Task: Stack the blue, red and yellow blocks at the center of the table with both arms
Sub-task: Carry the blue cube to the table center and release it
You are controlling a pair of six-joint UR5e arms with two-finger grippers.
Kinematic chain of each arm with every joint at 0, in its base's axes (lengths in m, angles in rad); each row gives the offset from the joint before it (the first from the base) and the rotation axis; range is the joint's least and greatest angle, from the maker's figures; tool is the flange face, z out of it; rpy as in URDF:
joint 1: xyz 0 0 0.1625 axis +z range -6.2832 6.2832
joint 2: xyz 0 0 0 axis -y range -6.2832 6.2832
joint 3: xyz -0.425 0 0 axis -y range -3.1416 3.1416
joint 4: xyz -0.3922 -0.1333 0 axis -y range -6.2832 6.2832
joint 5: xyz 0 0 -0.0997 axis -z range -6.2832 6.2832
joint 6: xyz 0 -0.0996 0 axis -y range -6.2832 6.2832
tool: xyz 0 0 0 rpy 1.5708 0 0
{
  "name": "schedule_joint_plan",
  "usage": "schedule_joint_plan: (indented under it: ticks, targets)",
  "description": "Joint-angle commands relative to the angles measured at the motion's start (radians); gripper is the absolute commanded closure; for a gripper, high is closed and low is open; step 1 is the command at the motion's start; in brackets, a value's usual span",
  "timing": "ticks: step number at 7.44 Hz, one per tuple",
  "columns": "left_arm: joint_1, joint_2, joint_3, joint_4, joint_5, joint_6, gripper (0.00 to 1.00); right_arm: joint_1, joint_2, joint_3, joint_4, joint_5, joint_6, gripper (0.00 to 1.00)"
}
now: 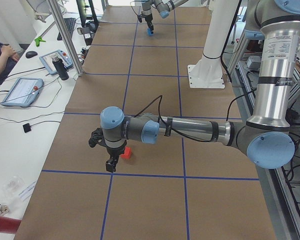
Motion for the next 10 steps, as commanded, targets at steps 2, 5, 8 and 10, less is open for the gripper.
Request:
schedule_joint_plan:
  ticks: [2, 5, 8, 10]
  targets:
    - [0.000, -0.003, -0.013, 0.002, -0.005, 0.000, 0.00, 0.024, 0.240, 0.013, -0.162, 0.056, 0.098, 1.00]
    - [0.032, -0.013, -0.013, -0.090, -0.054, 0.001, 0.00, -0.153, 0.590, -0.013, -0.438, -0.034, 0.375, 1.00]
    - [0.057, -0.003, 0.013, -0.130, -0.054, 0.001, 0.00, -0.327, 0.924, -0.320, -0.411, -0.099, 0.649, 1.00]
    - [0.057, -0.013, 0.009, -0.129, -0.052, -0.002, 0.00, -0.402, 0.940, -0.398, -0.274, -0.169, 0.732, 1.00]
